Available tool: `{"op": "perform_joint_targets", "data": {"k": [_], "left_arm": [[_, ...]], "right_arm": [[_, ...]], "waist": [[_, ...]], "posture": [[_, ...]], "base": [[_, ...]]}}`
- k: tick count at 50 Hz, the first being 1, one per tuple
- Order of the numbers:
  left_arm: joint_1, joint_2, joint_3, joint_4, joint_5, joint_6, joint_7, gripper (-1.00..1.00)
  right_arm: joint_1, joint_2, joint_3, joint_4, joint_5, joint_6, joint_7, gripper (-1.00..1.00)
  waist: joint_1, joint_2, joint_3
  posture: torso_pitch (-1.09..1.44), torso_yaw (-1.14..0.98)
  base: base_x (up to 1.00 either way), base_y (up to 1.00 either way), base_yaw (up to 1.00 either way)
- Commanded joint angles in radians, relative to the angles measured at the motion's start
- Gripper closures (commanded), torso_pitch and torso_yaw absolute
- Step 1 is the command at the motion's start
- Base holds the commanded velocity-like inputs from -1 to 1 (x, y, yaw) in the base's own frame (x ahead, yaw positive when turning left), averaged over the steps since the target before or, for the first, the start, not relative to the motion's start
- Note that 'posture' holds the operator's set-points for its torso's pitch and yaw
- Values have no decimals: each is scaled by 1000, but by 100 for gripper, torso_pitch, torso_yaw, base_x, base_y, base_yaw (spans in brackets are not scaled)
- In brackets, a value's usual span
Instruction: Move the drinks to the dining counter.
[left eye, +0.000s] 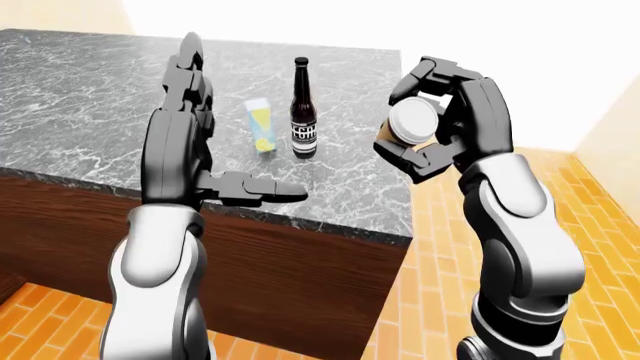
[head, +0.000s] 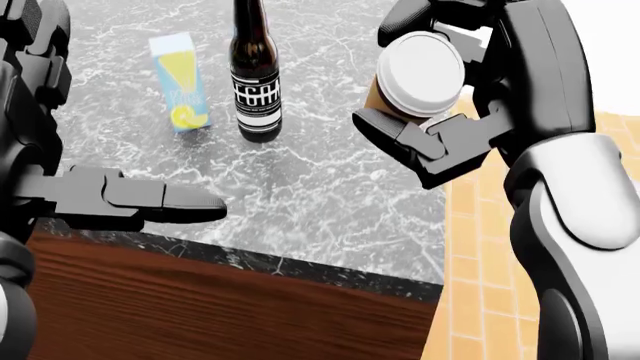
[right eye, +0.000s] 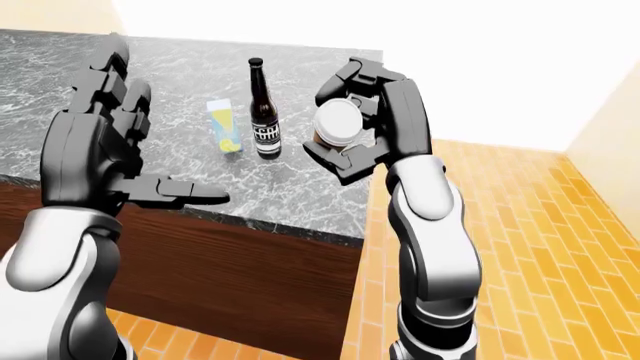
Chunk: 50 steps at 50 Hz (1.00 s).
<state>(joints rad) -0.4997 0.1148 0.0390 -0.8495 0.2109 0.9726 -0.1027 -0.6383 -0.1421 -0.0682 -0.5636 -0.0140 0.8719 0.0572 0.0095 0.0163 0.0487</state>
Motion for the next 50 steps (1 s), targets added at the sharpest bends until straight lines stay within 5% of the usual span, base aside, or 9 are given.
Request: {"op": "perform_joint_targets", "data": {"k": [1, 4, 6, 7, 11, 16, 25, 40, 50], "left_arm": [[-24, 1, 0, -19, 1, -35, 0, -100], [-23, 0, -1, -19, 3, -36, 0, -100], [-27, 0, 0, -25, 4, -26, -2, -100], [-26, 1, 3, -24, 3, -30, -2, -100], [-29, 4, 9, -36, 1, -16, -5, -100], [-21, 17, 50, -69, -29, 7, -6, -100], [13, 33, 63, -100, -67, 4, 11, -100], [13, 52, 74, -118, -98, 23, 29, -100], [-9, 63, 87, -133, -111, 51, 28, -100]], "right_arm": [[-29, -8, -15, -30, -5, -47, -13, 100], [-28, -8, -15, -26, -2, -53, -14, 100], [-28, -8, -14, -27, -1, -53, -15, 100], [-29, -9, -14, -25, -1, -51, -16, 100], [-36, -9, -15, -33, 4, -37, -20, 100], [-50, -17, -13, -30, 7, -21, -14, 100], [-86, -21, -1, 6, 8, 27, 7, 100], [-195, -31, -17, 242, -11, 68, 0, 100], [-252, -3, -1, 512, -31, -113, -56, 100]], "waist": [[-2, 3, -12], [6, -41, -15], [6, -103, -34], [-5, -59, -21], [4, -67, -19], [-17, 7, -18], [-8, -28, -32], [-4, -26, -28], [-10, -18, -27]], "posture": [[0, 0], [0, 0], [0, 0], [0, 0], [0, 0], [0, 0], [0, 0], [0, 0], [0, 0]], "base": [[28, 2, 0], [29, 2, 0], [29, 1, 0], [27, 1, 0], [3, 0, 0], [0, 0, 0], [0, 0, 0], [0, 0, 0], [0, 0, 0]]}}
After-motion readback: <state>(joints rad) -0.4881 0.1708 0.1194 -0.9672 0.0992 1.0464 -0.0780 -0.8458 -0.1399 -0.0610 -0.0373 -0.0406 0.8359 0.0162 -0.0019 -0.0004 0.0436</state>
